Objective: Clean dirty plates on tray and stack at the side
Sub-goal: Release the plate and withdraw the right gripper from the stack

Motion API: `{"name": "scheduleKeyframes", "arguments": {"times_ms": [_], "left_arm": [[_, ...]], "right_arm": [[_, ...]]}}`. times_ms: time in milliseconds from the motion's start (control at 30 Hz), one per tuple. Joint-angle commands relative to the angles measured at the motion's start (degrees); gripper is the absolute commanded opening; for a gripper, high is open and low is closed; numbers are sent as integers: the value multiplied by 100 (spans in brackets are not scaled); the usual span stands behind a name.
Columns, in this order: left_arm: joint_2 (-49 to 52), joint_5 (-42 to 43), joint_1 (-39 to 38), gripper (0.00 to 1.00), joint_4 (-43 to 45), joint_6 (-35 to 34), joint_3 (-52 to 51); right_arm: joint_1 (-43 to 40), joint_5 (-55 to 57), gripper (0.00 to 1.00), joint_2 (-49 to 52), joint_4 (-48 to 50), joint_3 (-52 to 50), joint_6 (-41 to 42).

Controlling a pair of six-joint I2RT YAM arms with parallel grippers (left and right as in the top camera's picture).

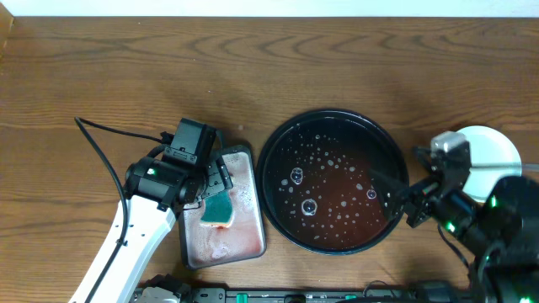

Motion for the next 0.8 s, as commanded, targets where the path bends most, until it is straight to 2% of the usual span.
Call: {"name": "scheduleKeyframes", "arguments": {"times_ms": [0, 200, 300, 467, 667, 767], "left_arm": [[-9, -26, 28, 81, -7, 39, 59], [-9, -26, 28, 81, -7, 39, 59], [-9, -26, 28, 81, -7, 39, 59], [-9, -26, 28, 81, -7, 39, 59], [-9, -26, 28, 81, -7, 39, 59], [-9, -26, 28, 81, -7, 39, 59]], "right_arm": [[44, 833, 99, -658, 643, -903, -216], [28, 1128, 99, -2090, 2100, -2719, -221], [-26, 1628, 99, -2839, 2433, -3497, -221], [-42, 2319, 99, -3532, 2896, -4242, -221], [-42, 2337, 99, -3523, 4111, -5040, -219], [-42, 2350, 99, -3523, 4148, -5090, -243]]}}
